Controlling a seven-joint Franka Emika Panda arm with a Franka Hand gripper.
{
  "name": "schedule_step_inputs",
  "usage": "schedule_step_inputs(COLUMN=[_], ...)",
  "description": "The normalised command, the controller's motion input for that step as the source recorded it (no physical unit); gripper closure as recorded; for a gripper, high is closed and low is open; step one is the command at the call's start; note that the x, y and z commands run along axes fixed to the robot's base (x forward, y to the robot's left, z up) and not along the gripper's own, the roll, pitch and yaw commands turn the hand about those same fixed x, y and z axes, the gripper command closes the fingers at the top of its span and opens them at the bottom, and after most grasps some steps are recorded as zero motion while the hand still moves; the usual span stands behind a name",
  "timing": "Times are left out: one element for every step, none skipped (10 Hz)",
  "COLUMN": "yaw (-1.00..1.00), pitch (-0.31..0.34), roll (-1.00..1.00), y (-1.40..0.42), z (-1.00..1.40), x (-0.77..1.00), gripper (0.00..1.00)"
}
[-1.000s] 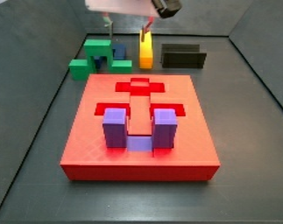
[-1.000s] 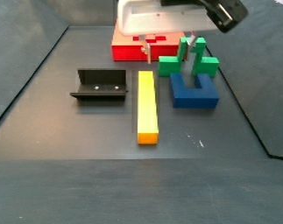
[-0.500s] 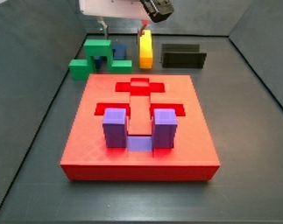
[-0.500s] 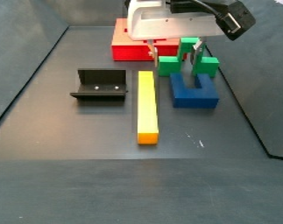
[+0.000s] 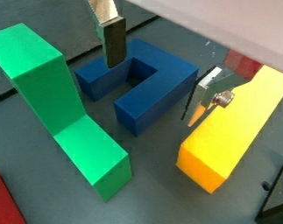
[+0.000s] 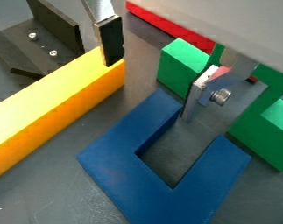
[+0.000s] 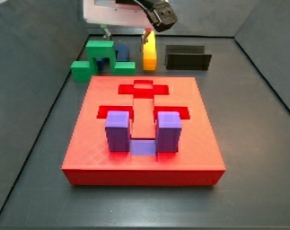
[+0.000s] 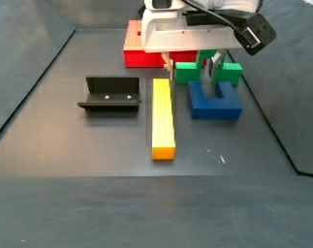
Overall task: Pick up the blue object. Move up. Place the blue object on the fixture. Regrasp the blue object. Move to above the board. Insert the blue object.
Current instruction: Pick up the blue object.
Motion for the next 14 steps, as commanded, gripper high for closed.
schedule_step_inputs(yaw=[-0.07, -0.07, -0.08, -0.05, -0.02, -0.02, -0.02, -0.02, -0.02, -0.04, -0.05, -0.04, -0.02, 0.00], pitch=[0.000, 0.000, 0.000, 0.000, 0.000, 0.000, 0.000, 0.000, 0.000, -0.033, -0.046, -0.033, 0.001, 0.000], roll=[0.00, 0.00, 0.00, 0.00, 0.00, 0.00, 0.00, 0.00, 0.00, 0.00, 0.00, 0.00, 0.00, 0.00], y=[-0.03, 0.00, 0.00, 0.00, 0.00, 0.00, 0.00, 0.00, 0.00, 0.00, 0.00, 0.00, 0.00, 0.00], z=[-0.10, -0.19, -0.19, -0.17, -0.23, -0.20, -0.17, -0.19, -0.22, -0.28, -0.31, -0.29, 0.00, 0.00], x=[-0.03, -0.05, -0.08, 0.00, -0.01, -0.06, -0.05, -0.01, 0.00, 0.00, 0.00, 0.00, 0.00, 0.00], gripper=[0.00, 0.00, 0.00, 0.00, 0.00, 0.00, 0.00, 0.00, 0.00, 0.00, 0.00, 0.00, 0.00, 0.00])
